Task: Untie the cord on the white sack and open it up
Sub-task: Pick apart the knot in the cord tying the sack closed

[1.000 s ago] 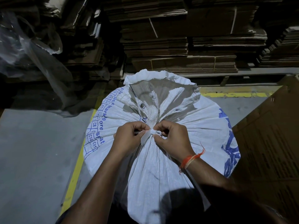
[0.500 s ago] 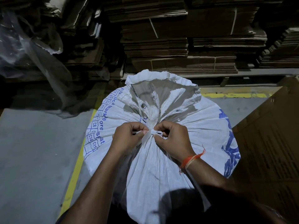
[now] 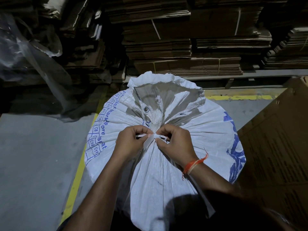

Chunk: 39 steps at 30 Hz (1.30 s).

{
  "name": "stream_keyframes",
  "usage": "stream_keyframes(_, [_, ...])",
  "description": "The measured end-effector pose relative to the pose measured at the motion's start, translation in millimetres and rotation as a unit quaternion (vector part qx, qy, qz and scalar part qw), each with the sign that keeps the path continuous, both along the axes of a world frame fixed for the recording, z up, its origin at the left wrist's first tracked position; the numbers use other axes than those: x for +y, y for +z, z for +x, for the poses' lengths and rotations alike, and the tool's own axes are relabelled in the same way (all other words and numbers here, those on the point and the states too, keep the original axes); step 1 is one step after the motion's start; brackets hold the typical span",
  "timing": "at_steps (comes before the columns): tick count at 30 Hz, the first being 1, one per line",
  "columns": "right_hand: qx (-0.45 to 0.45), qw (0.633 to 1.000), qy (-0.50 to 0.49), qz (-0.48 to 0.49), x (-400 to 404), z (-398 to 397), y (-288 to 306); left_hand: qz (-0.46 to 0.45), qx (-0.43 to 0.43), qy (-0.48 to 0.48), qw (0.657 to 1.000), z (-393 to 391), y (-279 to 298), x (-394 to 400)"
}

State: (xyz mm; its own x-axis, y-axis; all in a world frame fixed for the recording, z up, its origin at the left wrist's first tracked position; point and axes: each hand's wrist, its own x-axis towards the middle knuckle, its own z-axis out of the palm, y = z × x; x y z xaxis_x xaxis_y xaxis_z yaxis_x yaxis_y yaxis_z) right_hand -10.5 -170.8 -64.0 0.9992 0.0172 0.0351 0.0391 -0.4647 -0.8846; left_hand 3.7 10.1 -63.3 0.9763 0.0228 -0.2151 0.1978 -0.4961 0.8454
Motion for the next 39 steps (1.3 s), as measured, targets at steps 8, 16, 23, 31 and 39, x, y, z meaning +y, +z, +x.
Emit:
stream_keyframes(8, [0.004, 1.0, -0.006, 0.004, -0.4, -0.3, -0.8, 0.017, 0.012, -0.011, 1.0, 1.1, 0.9, 3.5])
stream_keyframes(16, [-0.008, 1.0, -0.002, -0.001, 0.0, -0.1, -2.0, 0.019, 0.0, -0.023, 1.0, 3.2, -5.5, 0.5])
stream_keyframes(23, [-0.023, 1.0, 0.006, -0.011, 0.7, -1.5, -2.4, 0.007, 0.003, -0.014, 1.0, 3.6, -7.5, 0.2])
stream_keyframes(31, [-0.075, 0.997, -0.006, -0.013, 4.9, -2.8, -5.7, -0.015, 0.006, -0.011, 1.0, 0.1, -4.2, -1.7])
stream_keyframes(39, [-0.064, 0.998, -0.013, 0.005, 3.9, -0.5, -7.0, 0.026, 0.009, 0.001, 1.0, 2.1, -1.0, 9.0])
